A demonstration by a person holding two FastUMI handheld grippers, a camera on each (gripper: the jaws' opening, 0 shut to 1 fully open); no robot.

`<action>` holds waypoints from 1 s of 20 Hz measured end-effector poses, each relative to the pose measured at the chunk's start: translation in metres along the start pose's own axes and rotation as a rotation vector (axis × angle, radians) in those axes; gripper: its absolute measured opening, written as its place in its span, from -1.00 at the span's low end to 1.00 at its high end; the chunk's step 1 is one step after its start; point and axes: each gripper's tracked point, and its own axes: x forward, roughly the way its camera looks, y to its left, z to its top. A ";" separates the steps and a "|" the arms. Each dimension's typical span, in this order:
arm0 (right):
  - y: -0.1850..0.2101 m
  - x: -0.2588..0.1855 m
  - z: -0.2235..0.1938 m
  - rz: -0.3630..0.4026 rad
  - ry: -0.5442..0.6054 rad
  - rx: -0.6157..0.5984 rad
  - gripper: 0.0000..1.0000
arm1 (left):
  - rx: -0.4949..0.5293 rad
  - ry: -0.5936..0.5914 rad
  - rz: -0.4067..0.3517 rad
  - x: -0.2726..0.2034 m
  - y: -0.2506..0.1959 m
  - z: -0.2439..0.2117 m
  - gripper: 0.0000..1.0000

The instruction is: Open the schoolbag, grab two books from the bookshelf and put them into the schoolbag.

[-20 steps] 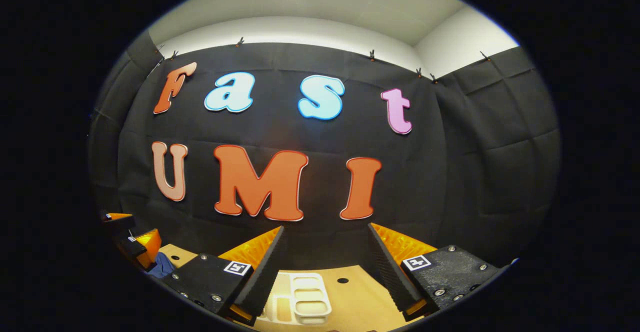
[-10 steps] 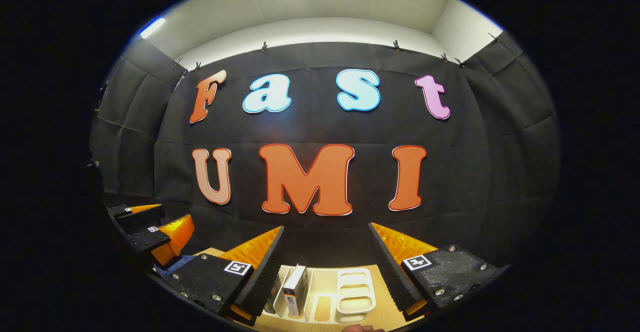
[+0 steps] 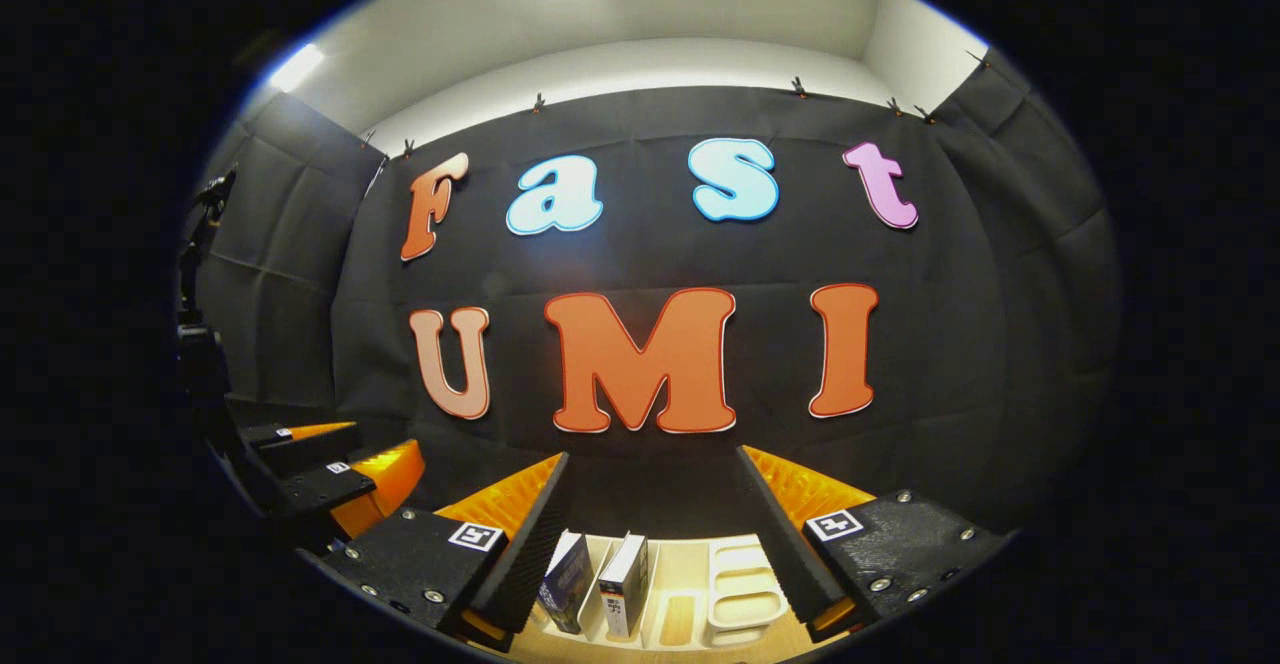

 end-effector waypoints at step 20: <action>-0.026 0.008 -0.048 -0.064 0.079 -0.017 0.88 | 0.484 0.375 0.018 -0.038 0.087 -0.175 0.92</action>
